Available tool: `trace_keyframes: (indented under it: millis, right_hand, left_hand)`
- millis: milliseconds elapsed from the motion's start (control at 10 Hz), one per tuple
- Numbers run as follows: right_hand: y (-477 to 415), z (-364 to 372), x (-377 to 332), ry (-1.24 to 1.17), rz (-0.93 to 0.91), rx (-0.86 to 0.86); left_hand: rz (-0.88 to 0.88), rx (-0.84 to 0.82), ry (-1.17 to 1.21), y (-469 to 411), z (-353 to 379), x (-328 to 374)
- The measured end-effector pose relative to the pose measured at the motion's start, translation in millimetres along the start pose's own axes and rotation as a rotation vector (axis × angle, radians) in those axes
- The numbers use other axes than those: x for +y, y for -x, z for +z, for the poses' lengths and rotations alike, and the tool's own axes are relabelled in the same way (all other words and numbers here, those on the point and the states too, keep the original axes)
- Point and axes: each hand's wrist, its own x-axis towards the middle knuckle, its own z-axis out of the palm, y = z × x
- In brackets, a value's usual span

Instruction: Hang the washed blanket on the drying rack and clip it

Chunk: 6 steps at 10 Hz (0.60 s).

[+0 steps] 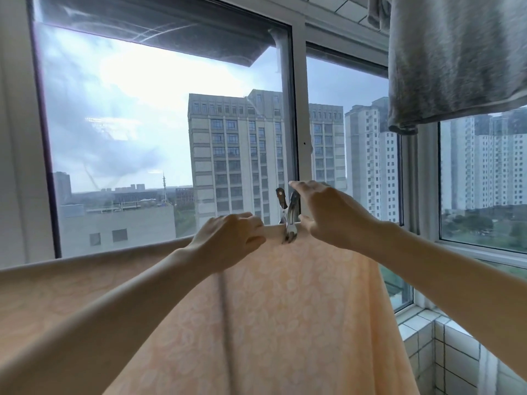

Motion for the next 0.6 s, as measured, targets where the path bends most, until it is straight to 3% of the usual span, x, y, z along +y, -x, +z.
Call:
trace_keyframes:
  millis: [300, 400, 600]
  right_hand:
    - [26, -8, -40, 0.035, -0.129, 0.123]
    - [40, -12, -55, 0.052, -0.175, 0.148]
    - [80, -8, -100, -0.041, -0.207, 0.042]
  left_hand:
    - [-0.151, 0.005, -0.060, 66, -57, -12]
    - [-0.272, -0.021, -0.137, 98, -80, -23]
    - [-0.338, 0.024, -0.395, 175, -126, -20]
